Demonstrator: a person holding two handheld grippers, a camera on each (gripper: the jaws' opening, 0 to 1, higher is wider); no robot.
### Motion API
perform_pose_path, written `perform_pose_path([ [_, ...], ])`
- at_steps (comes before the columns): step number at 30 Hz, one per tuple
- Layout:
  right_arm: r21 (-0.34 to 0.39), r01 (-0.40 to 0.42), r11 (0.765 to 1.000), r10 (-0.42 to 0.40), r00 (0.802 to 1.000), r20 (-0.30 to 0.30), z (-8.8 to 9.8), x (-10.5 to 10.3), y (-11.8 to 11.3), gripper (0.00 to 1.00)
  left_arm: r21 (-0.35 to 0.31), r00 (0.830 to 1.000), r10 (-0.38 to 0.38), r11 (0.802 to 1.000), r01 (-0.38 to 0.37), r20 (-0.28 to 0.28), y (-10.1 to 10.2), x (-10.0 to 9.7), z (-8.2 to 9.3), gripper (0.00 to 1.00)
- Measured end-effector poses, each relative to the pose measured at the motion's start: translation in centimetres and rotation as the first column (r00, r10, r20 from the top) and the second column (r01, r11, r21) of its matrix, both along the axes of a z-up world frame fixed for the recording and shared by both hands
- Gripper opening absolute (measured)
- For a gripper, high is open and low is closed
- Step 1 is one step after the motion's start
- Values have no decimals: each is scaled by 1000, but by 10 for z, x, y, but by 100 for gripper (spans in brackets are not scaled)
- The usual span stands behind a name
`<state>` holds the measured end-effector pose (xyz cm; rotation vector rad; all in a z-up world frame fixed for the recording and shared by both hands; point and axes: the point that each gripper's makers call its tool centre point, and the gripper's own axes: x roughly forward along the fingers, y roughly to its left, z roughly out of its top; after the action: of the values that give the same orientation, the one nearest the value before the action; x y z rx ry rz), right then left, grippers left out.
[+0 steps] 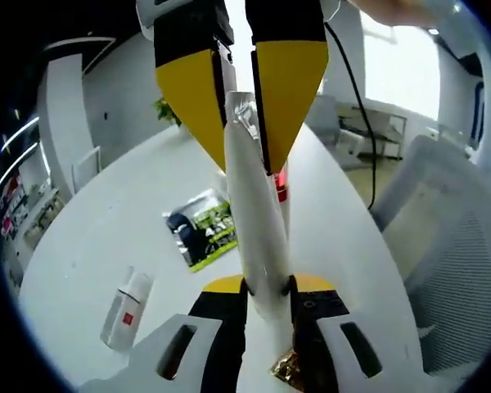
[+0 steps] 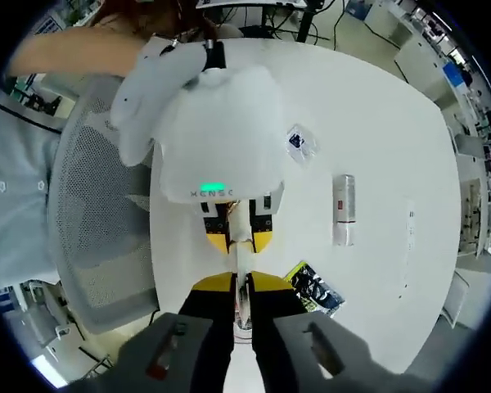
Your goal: Arrange the skincare products in the storage area until every visible bottle or jar stands upright without overlapping.
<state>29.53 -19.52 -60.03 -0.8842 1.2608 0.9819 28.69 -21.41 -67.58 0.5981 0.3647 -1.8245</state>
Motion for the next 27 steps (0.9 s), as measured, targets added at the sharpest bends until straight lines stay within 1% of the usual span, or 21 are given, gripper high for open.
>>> perform_pose_path([
  [2,3,-9,1000,9,1000,9,0,1,0,7,4,1000,1,1000,-1,-3,0,0,0,16],
  [4,6,-13,1000,13,1000,10,0,0,0,13,6,1000,11,1000,-11,-14,0,0,-1,16],
  [9,2,-23,1000,23,999,25,0,2,-2,20,3,1000,22,1000,-22,0,0,0,-1,17],
  [14,8,-30,1000,30,999,45,2,3,-3,30,4,999,44,999,-44,-3,3,2,0,18],
  [17,20,-24,1000,22,998,55,2,3,-4,36,-3,998,69,998,-69,-9,6,4,4,20],
  [19,29,-21,999,19,998,67,3,3,-5,42,0,996,92,996,-92,-21,9,6,6,23],
  [22,37,-17,999,14,997,74,4,1,-6,50,1,993,116,993,-116,-14,16,8,10,29],
  [24,46,-7,999,3,997,81,4,2,-8,57,4,991,135,991,-135,-16,20,10,13,30],
  [27,64,17,998,-24,995,99,4,4,-10,64,-4,987,163,987,-163,-9,24,13,18,35],
])
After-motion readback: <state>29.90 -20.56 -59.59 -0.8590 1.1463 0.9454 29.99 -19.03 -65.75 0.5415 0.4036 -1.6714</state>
